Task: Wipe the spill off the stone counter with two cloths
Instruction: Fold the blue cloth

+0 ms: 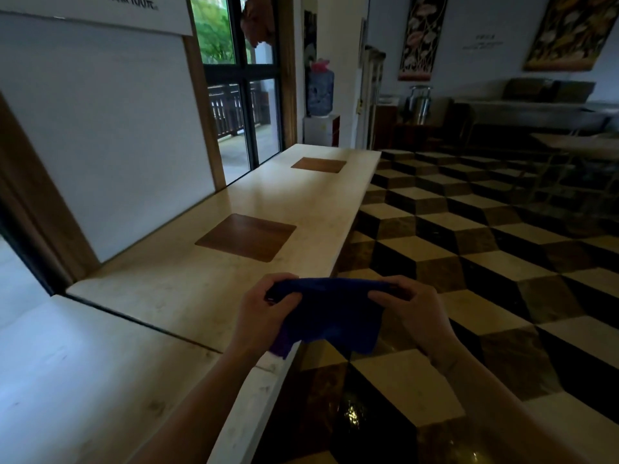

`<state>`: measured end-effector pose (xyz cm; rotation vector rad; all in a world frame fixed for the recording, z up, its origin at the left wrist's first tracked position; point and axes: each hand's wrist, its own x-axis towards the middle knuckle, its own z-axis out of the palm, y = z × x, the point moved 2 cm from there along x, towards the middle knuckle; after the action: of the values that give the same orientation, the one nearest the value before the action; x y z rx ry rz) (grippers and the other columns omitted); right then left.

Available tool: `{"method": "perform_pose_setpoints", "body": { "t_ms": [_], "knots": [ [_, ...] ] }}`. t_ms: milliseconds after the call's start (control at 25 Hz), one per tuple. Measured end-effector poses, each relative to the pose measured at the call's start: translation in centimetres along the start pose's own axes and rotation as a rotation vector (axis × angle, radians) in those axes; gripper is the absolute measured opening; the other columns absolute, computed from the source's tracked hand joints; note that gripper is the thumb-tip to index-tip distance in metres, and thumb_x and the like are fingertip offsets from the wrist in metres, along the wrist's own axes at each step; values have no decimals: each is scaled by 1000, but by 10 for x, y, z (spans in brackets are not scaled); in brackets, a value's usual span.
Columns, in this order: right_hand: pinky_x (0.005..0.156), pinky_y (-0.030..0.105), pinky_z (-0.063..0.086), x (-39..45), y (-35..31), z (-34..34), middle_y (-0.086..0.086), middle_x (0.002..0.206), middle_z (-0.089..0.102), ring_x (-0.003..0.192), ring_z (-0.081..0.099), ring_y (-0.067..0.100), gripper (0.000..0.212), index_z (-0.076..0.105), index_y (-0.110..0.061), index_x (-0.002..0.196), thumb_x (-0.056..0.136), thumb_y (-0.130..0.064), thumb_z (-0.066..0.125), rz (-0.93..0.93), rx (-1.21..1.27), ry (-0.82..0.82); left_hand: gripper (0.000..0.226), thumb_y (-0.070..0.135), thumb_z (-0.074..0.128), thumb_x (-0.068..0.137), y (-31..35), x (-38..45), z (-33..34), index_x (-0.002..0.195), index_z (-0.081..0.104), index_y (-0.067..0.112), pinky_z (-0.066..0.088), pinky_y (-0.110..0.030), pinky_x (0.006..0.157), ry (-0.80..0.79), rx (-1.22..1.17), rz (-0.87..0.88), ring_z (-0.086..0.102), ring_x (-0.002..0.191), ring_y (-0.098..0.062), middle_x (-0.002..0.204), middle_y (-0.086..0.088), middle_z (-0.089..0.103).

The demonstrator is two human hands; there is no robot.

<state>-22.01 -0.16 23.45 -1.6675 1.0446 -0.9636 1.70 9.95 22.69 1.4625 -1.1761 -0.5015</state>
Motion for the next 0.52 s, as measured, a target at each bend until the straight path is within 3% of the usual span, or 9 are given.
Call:
{"method": "perform_pose_setpoints", "body": {
  "t_ms": [80, 280, 440, 520],
  "knots": [
    [68, 22, 55, 43, 9, -10, -5, 97, 72, 89, 68, 11, 14, 72, -27, 99, 86, -24, 74, -6, -15, -30, 29, 13, 66, 91, -6, 31, 19, 102, 62, 40, 55, -19, 73, 30, 16, -9, 61, 92, 3, 102, 16, 65],
    [75, 32, 59, 153, 23, -19, -6, 95, 72, 87, 69, 13, 14, 70, -35, 97, 86, -27, 73, -67, -95, -175, 28, 9, 65, 91, -24, 99, 53, 99, 64, 36, 56, -20, 73, 170, 9, -73, 64, 90, -1, 93, 18, 69],
    [68, 15, 55, 214, 35, 12, -13, 95, 69, 84, 65, 1, 19, 69, -28, 106, 89, -22, 71, -34, -43, -326, 23, 9, 64, 92, -46, 118, 50, 100, 65, 30, 55, -22, 70, 261, 10, -178, 64, 86, -4, 92, 22, 67],
    [69, 16, 55, 238, 42, 38, -16, 94, 68, 82, 64, 0, 16, 67, -33, 104, 91, -22, 68, -33, -28, -398, 23, 9, 64, 92, -59, 125, 40, 99, 65, 31, 53, -21, 66, 329, 35, -217, 64, 86, -4, 91, 20, 67]
  ]
}}
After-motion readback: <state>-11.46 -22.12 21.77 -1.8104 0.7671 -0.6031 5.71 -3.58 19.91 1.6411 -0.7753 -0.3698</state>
